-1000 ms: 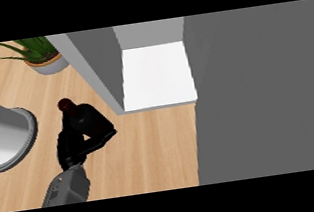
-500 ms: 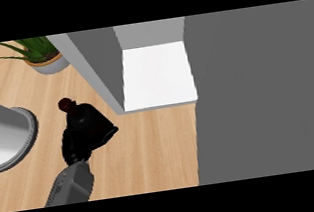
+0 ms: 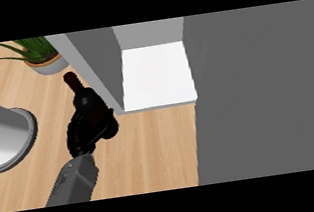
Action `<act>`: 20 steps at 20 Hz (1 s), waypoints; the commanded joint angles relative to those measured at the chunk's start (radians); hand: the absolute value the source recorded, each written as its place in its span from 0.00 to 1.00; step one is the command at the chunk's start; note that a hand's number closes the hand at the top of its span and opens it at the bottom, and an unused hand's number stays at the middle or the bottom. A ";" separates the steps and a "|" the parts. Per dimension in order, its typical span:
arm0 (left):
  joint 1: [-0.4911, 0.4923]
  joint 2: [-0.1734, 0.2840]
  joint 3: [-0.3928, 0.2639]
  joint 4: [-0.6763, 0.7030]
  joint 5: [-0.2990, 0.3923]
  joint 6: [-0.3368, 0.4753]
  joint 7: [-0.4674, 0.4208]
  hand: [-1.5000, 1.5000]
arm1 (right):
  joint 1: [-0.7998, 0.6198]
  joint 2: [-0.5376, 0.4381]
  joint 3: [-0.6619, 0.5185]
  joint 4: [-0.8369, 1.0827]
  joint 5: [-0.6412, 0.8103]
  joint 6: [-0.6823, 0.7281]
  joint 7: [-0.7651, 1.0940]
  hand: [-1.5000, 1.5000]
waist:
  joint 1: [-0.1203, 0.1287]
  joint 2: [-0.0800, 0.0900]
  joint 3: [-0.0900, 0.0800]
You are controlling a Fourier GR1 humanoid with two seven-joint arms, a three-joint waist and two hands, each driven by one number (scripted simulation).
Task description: Pick up the wine, place it into the cabinet and close the cabinet
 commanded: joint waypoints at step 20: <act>0.471 0.025 -0.207 -0.590 -0.004 -0.250 -0.089 1.00 | 0.006 0.002 -0.028 -0.191 -0.089 -0.045 0.118 0.00 | 0.030 -0.005 0.002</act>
